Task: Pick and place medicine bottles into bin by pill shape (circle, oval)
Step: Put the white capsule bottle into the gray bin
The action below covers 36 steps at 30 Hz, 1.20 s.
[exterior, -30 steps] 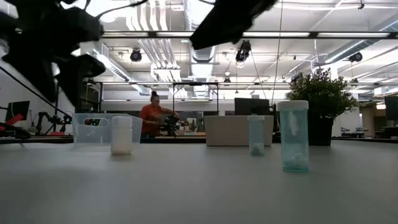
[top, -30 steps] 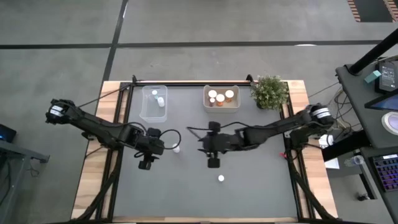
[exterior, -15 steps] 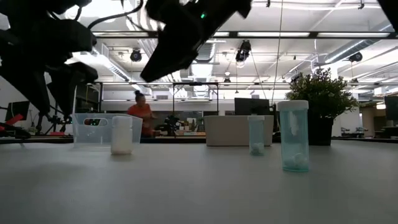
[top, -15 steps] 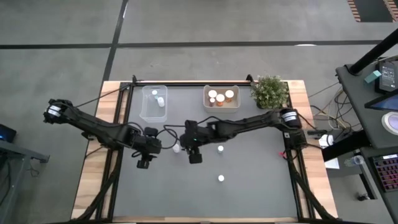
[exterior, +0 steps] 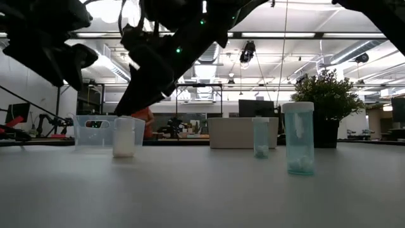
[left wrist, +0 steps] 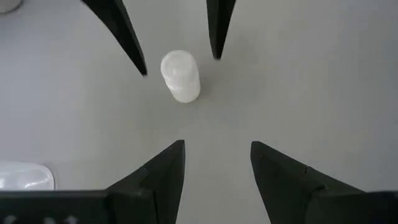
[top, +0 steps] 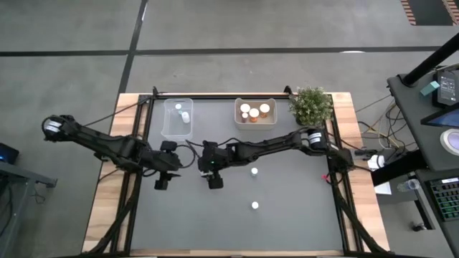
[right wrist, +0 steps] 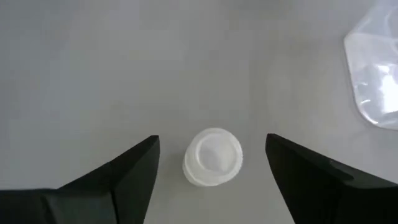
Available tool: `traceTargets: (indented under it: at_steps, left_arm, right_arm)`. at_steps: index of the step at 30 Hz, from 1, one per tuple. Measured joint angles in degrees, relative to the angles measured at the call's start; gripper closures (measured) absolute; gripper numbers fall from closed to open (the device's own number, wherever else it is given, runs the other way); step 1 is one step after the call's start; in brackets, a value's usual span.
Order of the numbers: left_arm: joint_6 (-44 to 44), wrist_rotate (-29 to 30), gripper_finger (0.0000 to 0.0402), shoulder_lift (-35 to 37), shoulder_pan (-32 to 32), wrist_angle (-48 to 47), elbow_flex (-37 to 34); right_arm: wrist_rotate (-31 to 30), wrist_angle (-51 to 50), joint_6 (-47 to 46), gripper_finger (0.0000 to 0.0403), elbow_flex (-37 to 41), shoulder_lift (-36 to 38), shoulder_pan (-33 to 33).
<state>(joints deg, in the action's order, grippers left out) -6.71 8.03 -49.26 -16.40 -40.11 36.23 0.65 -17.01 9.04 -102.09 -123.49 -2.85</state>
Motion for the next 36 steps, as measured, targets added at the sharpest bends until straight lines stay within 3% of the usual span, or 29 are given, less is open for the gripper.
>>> traceTargets:
  at_steps: [8,12,27,36]
  left_arm:
    - [4.0,4.1,0.0234,5.7,0.0,0.5,0.1]
    - [5.7,7.1,0.0234,8.0,0.0,0.9,0.2]
    - [6.2,9.1,0.0234,12.2,0.0,2.4,0.2]
    - [7.7,10.4,0.0234,12.2,0.0,4.5,0.1]
  right_arm:
    - [1.3,3.3,-0.8,0.0133,0.1,-1.9,0.2]
    - [1.3,3.1,-1.4,0.0156,0.2,-1.9,0.2]
    - [1.3,3.6,-2.6,0.0248,0.3,-4.2,0.2]
    - [1.3,3.4,-3.2,0.0248,0.3,-3.4,0.1]
